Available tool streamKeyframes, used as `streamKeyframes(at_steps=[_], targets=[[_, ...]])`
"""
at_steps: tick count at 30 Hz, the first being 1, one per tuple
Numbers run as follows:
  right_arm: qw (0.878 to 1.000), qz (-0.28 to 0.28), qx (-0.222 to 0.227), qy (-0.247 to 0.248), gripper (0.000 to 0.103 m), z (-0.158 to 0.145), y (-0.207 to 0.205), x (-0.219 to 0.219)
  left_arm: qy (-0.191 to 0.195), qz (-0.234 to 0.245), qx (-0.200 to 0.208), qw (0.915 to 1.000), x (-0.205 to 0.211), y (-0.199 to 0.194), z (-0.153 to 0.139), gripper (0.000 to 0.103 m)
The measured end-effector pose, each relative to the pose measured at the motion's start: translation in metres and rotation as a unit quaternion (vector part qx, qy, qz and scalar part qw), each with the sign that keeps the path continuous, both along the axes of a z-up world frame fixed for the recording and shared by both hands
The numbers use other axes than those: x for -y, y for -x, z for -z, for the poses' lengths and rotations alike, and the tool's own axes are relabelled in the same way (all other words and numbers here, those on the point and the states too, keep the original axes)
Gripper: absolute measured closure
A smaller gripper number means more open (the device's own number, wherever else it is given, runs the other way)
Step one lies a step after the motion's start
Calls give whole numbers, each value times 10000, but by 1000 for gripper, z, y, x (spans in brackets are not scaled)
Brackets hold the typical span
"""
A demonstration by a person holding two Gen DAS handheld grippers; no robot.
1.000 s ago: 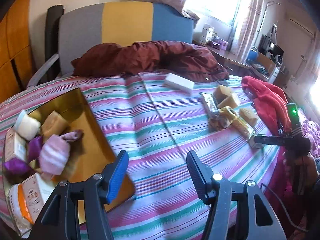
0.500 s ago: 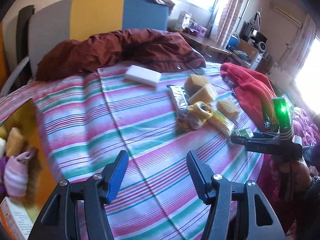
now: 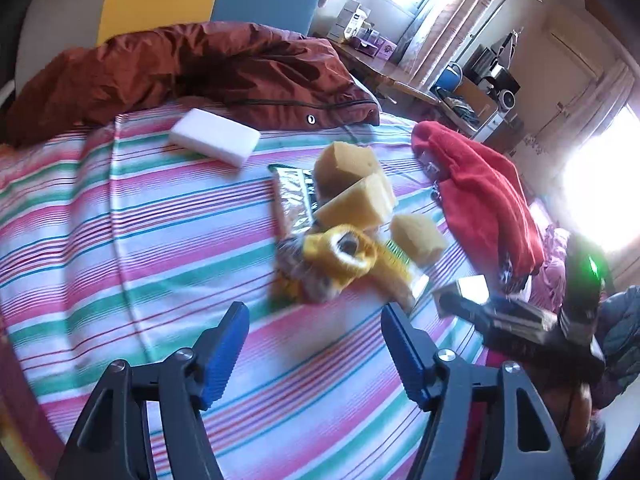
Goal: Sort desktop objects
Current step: 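Grasp the yellow knit sock with the left tool while right tool holds the green box, then carry the knit sock and green box over the gold tray with both tools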
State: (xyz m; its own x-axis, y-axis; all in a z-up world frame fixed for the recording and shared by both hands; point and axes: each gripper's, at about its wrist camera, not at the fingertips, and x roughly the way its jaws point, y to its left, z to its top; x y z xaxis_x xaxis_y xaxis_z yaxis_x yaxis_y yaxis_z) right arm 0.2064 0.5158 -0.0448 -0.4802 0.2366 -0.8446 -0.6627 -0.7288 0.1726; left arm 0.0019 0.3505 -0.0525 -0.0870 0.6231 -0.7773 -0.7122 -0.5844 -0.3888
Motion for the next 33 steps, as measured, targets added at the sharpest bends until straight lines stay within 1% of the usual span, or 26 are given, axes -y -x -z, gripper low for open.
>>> streamKeyframes(at_steps=[2,4,8,11,14,18,20,24,26,28,30,33], targets=[[10000,-17,-31,-16,29,-1,1,1,11,-49,124,9999,-9,5,4,33],[10000,-58,-29,-7,29,-1,1,2,-78,-87,293,9995,-18,11,8,33],[9999,-91,-52,-17,29,-1,2,3,-120,-216,521,9983,-34,23,16,33],[9999,-60,-91,58,29,-1,0,0,-10,-298,570,9979,-48,30,25,33],[9999,-47,-99,104,29,0,0,-1,266,-289,428,9983,-60,33,36,35],[9999,-65,-76,129,29,1,0,-1,449,-107,358,9983,-69,29,53,33],[9999,-76,-65,115,29,1,1,-1,449,-34,95,9989,-70,23,53,33],[9999,-64,-47,79,29,2,0,-1,653,128,-301,9973,-77,14,55,34],[10000,-48,-48,67,29,2,-1,-2,710,120,-459,9963,-76,11,55,42],[10000,-37,-39,29,29,1,0,-2,668,99,-397,9969,-72,13,53,49],[10000,-45,-72,-40,29,-1,-1,-1,655,100,-433,9969,-66,12,49,51],[9998,-63,-155,-116,29,-5,-3,0,660,112,-679,9954,-53,5,42,52]])
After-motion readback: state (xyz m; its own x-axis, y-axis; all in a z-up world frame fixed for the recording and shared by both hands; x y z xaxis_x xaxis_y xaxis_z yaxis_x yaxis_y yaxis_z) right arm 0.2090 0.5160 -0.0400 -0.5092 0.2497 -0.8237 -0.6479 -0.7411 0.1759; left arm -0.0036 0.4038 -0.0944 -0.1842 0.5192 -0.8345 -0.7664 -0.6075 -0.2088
